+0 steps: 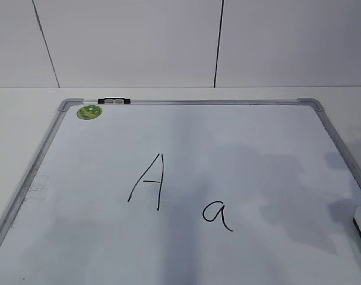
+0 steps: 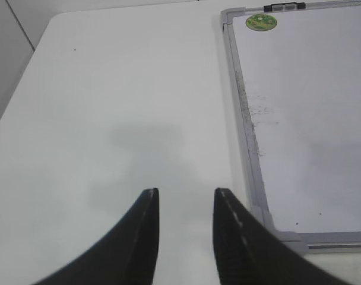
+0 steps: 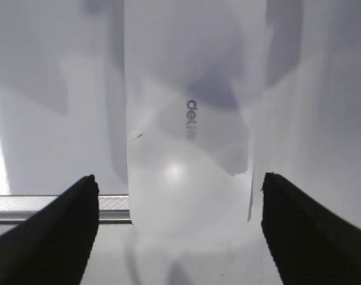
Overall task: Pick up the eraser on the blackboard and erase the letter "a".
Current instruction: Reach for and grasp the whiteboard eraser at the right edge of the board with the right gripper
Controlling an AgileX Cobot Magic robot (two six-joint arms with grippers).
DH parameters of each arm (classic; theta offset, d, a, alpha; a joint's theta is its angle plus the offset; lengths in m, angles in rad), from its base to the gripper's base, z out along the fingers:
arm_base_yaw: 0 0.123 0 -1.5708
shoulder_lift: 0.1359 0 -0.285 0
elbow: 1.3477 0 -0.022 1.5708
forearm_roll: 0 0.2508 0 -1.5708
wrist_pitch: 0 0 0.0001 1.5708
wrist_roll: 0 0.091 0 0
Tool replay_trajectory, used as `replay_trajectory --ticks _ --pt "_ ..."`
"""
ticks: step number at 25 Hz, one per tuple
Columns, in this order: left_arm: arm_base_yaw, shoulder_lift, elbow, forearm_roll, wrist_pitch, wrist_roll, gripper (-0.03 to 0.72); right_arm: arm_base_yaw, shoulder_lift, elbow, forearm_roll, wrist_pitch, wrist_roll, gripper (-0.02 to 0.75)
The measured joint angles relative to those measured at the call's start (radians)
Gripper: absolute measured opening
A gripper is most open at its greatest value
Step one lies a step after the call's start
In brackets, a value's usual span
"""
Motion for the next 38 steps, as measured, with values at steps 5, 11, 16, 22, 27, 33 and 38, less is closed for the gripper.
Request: replay_trajectory --ticks 5,11,16,22,27,33,38 --pt "0.0 0.0 0.0 0.0 0.0 0.0 0.235 0.0 0.049 -0.035 0.0 -0.01 0.014 0.675" --pt "0.0 0.0 0.0 0.0 0.0 0.0 0.235 0.0 0.098 -0.055 -0.009 -0.013 0.041 0.675" --pt "0.0 0.0 0.0 0.0 0.0 0.0 0.235 0.0 0.127 -0.055 -0.019 -0.013 0.055 0.675" --pt "0.0 0.0 0.0 0.0 0.0 0.0 0.235 0.0 0.133 -0.057 -0.04 -0.019 0.079 0.675" --pt "0.0 0.0 0.0 0.0 0.0 0.0 0.235 0.0 0.136 -0.057 -0.058 -0.037 0.097 0.675" --pt "0.0 0.0 0.0 0.0 0.0 0.0 0.235 0.0 0.171 -0.061 -0.06 -0.042 0.102 0.675" --pt "0.0 0.0 0.0 0.0 0.0 0.0 0.235 0.0 0.203 -0.063 -0.06 -0.047 0.102 0.675"
